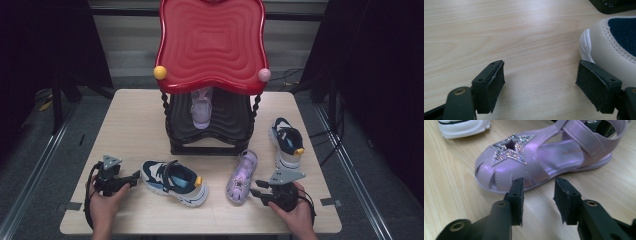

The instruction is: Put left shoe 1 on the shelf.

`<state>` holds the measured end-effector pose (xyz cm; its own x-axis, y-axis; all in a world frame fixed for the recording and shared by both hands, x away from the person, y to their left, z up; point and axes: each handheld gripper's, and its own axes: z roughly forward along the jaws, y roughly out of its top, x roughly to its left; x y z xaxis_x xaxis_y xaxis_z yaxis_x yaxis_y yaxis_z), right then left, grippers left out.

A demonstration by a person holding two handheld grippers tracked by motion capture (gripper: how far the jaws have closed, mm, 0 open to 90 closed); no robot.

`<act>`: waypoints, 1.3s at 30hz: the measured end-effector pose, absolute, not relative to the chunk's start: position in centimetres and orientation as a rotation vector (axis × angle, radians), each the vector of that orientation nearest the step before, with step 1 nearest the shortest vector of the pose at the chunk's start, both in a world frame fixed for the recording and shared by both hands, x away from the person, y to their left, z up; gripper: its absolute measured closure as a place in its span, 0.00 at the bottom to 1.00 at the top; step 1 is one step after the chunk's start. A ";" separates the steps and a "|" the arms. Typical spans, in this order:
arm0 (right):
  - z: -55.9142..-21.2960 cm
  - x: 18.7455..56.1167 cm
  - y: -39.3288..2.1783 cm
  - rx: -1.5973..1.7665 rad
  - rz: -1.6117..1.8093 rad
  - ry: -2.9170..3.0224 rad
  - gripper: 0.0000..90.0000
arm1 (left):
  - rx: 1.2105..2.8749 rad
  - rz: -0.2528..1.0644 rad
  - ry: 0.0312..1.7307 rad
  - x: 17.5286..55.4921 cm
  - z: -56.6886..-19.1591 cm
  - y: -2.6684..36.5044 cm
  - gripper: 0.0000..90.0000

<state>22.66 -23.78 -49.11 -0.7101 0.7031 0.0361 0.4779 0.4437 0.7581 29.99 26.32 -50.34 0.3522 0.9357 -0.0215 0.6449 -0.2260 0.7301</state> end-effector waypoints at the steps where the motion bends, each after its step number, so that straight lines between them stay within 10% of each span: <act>1: -49.0 22.6 -23.6 1.015 1.136 2.423 0.74 | 1.970 0.568 1.373 30.0 -50.4 26.3 0.25; 17: -48.6 22.5 -20.1 0.925 1.196 2.482 0.79 | 1.981 0.566 1.357 29.7 -50.7 26.5 0.24; 39: -48.1 20.0 -26.2 1.026 1.198 2.434 0.38 | 1.981 0.565 1.342 29.7 -50.8 26.5 0.22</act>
<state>19.97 -26.25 -48.06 -0.7244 0.6838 0.0878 0.4866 0.4170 0.7677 29.72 26.53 -50.84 0.3771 0.9260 -0.0160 0.6360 -0.2464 0.7313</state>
